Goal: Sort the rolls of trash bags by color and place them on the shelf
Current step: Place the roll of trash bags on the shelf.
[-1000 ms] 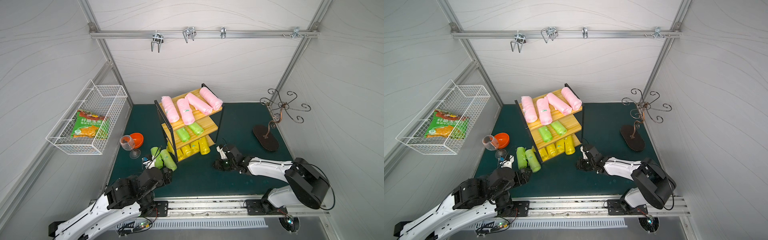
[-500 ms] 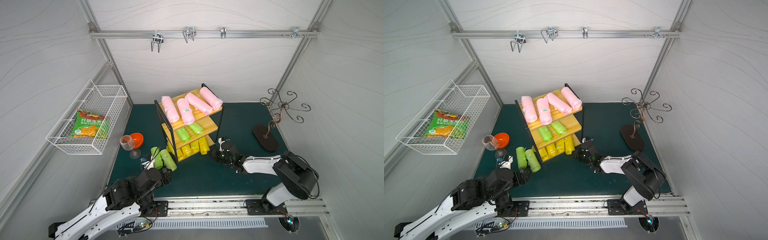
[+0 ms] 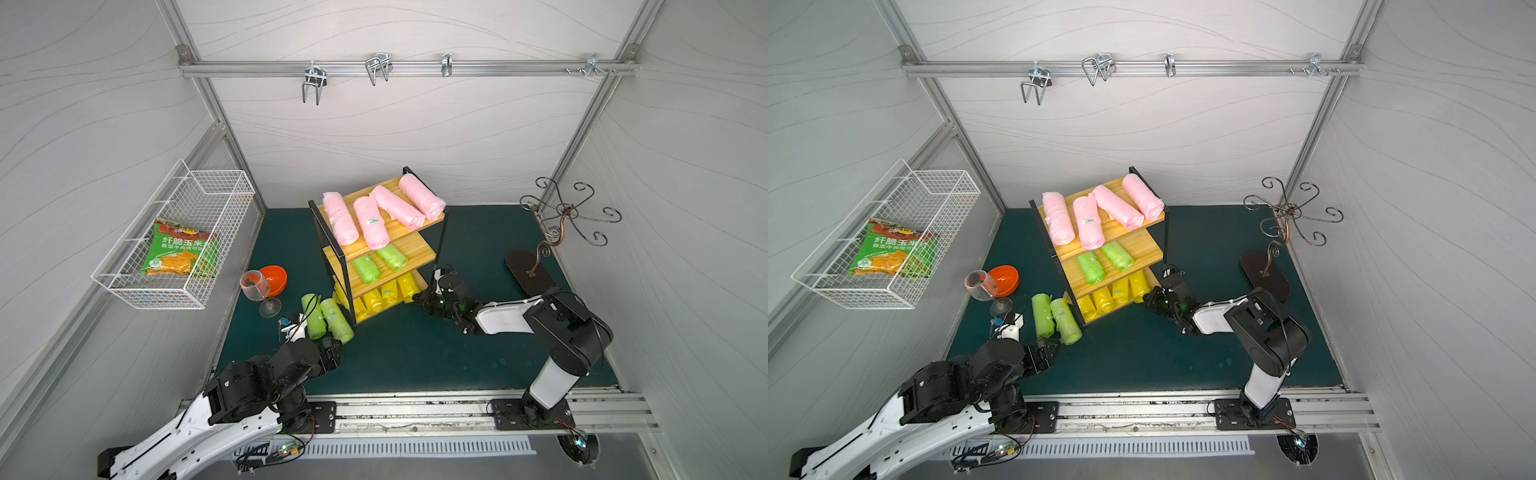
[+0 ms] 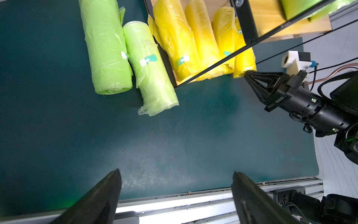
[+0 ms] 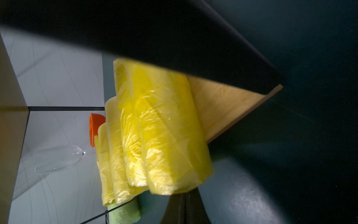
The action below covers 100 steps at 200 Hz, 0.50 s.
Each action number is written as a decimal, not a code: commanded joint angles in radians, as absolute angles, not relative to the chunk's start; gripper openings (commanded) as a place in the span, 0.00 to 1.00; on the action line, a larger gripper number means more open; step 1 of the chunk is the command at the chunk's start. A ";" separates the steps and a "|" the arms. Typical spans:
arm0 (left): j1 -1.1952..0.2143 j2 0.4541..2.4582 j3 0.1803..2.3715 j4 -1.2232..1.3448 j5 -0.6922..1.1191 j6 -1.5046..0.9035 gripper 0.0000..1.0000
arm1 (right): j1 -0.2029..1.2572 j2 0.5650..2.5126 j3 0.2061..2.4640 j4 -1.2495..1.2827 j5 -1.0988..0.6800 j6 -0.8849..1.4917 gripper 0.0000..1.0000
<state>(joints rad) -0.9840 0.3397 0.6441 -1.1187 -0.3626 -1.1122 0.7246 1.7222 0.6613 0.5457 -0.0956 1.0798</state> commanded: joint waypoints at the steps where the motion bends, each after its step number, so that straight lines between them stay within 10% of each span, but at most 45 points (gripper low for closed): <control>1: -0.980 0.339 0.648 -1.108 -0.375 -1.112 0.94 | 0.711 1.770 0.702 0.590 -0.121 1.055 0.00; 100: -0.980 0.356 0.661 -1.113 -0.380 -1.112 0.95 | 0.710 1.880 0.715 0.729 -0.181 1.107 0.00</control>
